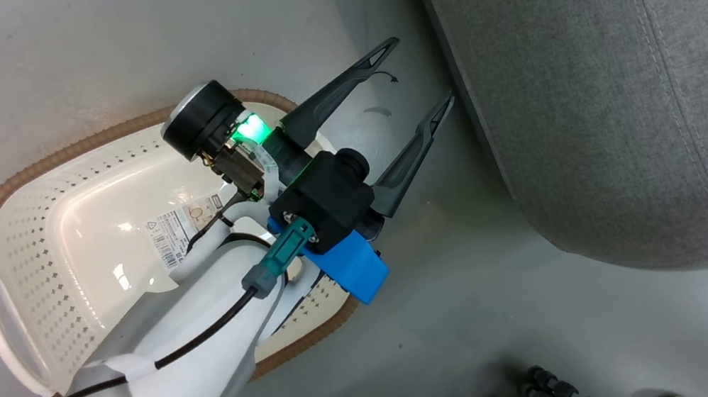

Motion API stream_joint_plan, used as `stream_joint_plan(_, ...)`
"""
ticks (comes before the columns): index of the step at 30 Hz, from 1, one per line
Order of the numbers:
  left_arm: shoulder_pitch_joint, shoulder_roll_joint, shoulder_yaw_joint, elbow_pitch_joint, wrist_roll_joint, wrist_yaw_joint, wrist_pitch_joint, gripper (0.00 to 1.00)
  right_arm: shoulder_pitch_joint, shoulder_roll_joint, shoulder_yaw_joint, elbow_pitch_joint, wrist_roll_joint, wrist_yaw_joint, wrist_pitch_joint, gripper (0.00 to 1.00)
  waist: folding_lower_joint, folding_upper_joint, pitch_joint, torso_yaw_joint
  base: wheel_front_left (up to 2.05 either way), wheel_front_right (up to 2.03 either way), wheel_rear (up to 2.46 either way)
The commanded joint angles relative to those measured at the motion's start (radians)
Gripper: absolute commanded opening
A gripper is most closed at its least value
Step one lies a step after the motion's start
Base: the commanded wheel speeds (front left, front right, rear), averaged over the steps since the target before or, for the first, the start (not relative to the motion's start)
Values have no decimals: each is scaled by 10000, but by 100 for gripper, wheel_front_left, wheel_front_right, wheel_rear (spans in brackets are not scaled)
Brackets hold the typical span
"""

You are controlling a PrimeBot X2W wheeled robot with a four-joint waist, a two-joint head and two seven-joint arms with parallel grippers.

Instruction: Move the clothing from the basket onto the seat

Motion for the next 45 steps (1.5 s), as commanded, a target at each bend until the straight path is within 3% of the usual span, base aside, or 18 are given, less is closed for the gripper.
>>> stream_joint_plan(1, -174, -12, -13, 43, -17, 51, -101, 100, 133, -58, 114, 51, 7, 5, -4, 28, -1, 0, -90, 30, 0, 0, 0)
stream_joint_plan(2, -170, -11, -17, 87, -23, 63, -122, 100, 197, -86, 157, 80, 17, 3, -6, 55, -1, 0, -153, 29, 0, 0, 0)
stream_joint_plan(3, -130, -9, -20, 145, -39, 67, -180, 100, 265, -13, 189, 70, 1, 3, -6, 100, -1, 0, -260, 11, 0, 0, 0)
stream_joint_plan(9, 181, -204, -94, 451, -156, 91, -475, 100, 945, 49, 204, -411, -218, 3, -4, 100, -1, 0, -1066, 70, 0, 0, 0)
stream_joint_plan(20, 1582, -751, 530, 1153, -862, 548, -964, 100, 4126, 215, 659, -2260, -669, 3, -5, 100, -1, 0, -3946, 504, 0, 0, 0)
stream_joint_plan(31, 3786, -734, 2836, 524, -928, 1028, -967, 100, 6184, 1416, 1517, -4409, -703, 5, -4, 100, -1, 0, -5936, 1496, 0, 0, 0)
stream_joint_plan(38, 4933, -749, 4435, 442, -688, 998, -962, 100, 6875, 2252, 2351, -5195, -464, 5, -4, 100, -1, 0, -6733, 2132, 0, 0, 0)
stream_joint_plan(45, 6233, -1073, 6038, 363, -394, 1028, -963, 100, 7733, 2506, 3219, -5603, -592, 5, -4, 100, -1, 0, -7562, 2577, 0, 0, 0)
